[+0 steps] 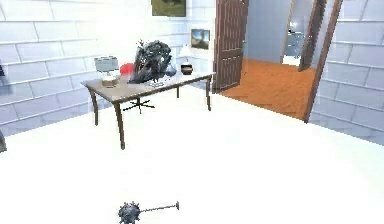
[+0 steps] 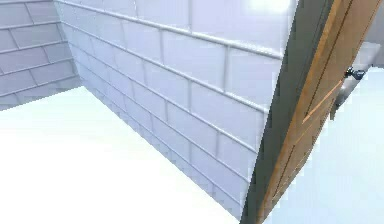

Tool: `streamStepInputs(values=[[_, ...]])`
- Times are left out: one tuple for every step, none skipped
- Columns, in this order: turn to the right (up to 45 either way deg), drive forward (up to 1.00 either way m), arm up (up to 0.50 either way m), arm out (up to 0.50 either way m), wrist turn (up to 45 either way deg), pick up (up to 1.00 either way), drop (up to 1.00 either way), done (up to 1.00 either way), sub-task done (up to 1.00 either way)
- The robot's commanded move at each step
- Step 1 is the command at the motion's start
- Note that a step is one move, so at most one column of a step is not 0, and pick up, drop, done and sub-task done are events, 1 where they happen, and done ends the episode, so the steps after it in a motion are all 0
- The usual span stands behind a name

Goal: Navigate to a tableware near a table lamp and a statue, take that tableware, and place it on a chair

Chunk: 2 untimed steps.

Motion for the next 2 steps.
streamStepInputs(values=[[-24.0, 0.0, 0.0, 0.0, 0.0, 0.0, 0.0, 0.0, 0.0], [0.0, 0.6, 0.0, 0.0, 0.0, 0.0, 0.0, 0.0, 0.0]])
